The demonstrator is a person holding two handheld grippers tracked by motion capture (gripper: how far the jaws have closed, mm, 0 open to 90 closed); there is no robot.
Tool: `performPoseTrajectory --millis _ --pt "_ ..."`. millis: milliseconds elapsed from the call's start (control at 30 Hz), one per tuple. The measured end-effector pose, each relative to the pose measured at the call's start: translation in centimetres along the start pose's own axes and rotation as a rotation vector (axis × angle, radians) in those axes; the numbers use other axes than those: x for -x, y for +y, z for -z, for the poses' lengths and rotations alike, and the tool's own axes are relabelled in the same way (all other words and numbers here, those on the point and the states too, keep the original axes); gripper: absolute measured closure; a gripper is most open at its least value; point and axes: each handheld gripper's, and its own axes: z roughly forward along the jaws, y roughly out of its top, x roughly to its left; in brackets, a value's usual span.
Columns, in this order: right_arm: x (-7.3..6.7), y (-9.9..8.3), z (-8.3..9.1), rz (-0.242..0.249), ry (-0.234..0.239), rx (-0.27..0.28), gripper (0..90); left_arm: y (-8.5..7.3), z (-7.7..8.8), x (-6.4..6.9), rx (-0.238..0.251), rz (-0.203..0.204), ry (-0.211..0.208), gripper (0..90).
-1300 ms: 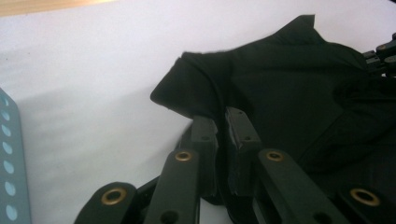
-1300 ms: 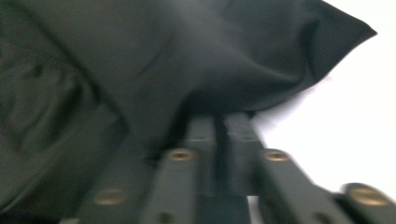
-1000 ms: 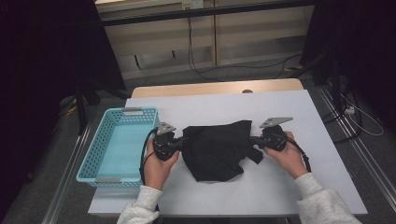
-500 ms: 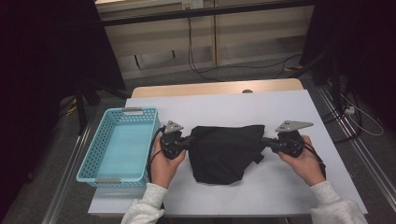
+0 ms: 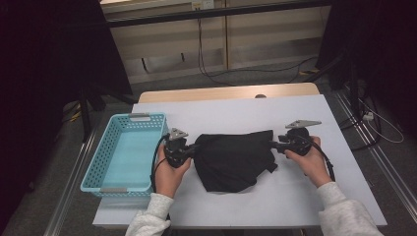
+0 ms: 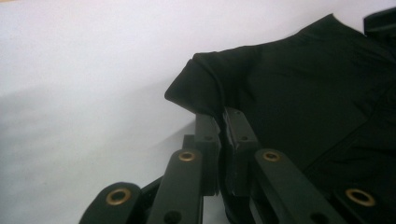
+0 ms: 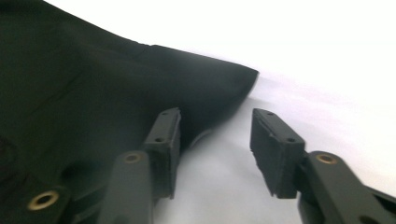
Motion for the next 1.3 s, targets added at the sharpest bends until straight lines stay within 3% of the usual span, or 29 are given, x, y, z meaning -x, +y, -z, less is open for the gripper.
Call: performPoseTrajectory --millis 100,133,200,267,300,333,367,400,500,600,633,667,733,767,800,933,967,1000,1033,1067,1167,1200,1300 --pt "0.3 0.3 -1.4 -0.02 -0.01 -0.02 51.0 0.0 0.0 -0.1 0.001 -0.004 0.005 85.4" --pt "0.5 0.3 -2.3 -0.059 0.002 -0.042 50.9 0.0 0.1 -0.2 0.006 0.003 0.005 85.4" --pt "0.5 0.3 -2.6 -0.055 0.006 -0.023 53.7 0.0 0.1 -0.2 0.006 0.002 0.003 85.5" --pt "0.1 0.7 -3.2 -0.028 0.008 -0.025 64.2 0.0 0.1 -0.2 0.008 0.0 0.002 85.5" --pt "0.1 0.7 -3.2 -0.028 0.008 -0.025 64.2 0.0 0.1 -0.2 0.01 0.002 -0.001 85.5" --pt "-0.2 0.8 -3.5 0.013 0.006 -0.023 73.5 0.0 0.1 -0.2 0.014 0.001 0.0 85.5" --pt "-0.2 0.8 -3.5 0.013 0.006 -0.023 73.5 0.0 0.1 -0.2 0.014 0.001 0.0 85.5" --pt "-0.3 0.8 -3.4 0.005 0.038 -0.027 83.6 0.0 0.2 -0.3 0.016 0.002 -0.003 85.6" --pt "-0.2 0.9 -3.1 0.013 0.035 -0.017 87.2 0.0 0.2 -0.3 0.025 0.004 -0.007 85.8" --pt "0.0 1.2 -1.6 0.006 0.04 0.019 87.8 0.1 0.4 -0.2 0.045 0.001 -0.013 85.9" --pt "0.2 1.3 -0.3 0.017 0.031 0.045 87.8 0.3 0.5 -0.2 0.054 0.003 -0.024 85.9" --pt "0.2 1.3 -0.3 0.017 0.031 0.045 87.8 0.3 0.5 -0.2 0.054 0.003 -0.024 86.0" --pt "0.5 1.1 1.7 0.009 0.025 0.085 87.9 0.4 0.5 0.0 0.067 0.001 -0.035 86.1" --pt "0.5 1.1 1.7 0.009 0.025 0.085 87.9 0.5 0.4 0.1 0.076 0.009 -0.047 86.1" --pt "0.6 0.9 3.1 0.01 0.01 0.106 88.0 0.6 0.3 0.2 0.083 0.007 -0.063 86.0" --pt "0.6 0.2 5.9 0.02 -0.003 0.128 88.1 1.0 0.1 1.0 0.104 -0.002 -0.087 86.0" --pt "0.6 0.2 5.9 0.02 -0.003 0.128 88.1 1.2 0.0 1.2 0.104 -0.008 -0.094 86.0" --pt "0.6 -0.2 7.4 0.014 -0.004 0.142 88.1 1.5 -0.3 1.7 0.114 -0.014 -0.111 86.0" --pt "0.6 -0.2 7.4 0.014 -0.004 0.142 88.1 1.5 -0.3 1.7 0.114 -0.014 -0.111 86.0" --pt "0.7 -0.4 8.9 0.017 -0.024 0.155 88.1 1.8 -0.7 2.2 0.11 -0.034 -0.124 86.0" --pt "0.7 -0.5 9.9 0.016 -0.018 0.159 88.1 2.0 -1.1 2.4 0.105 -0.045 -0.122 85.9" --pt "0.7 -0.4 9.9 0.017 -0.009 0.165 88.1 2.0 -1.3 2.0 0.1 -0.031 -0.109 85.9" --pt "0.4 -0.2 8.9 0.028 -0.005 0.149 87.9 1.9 -1.3 1.2 0.095 -0.012 -0.083 86.0"
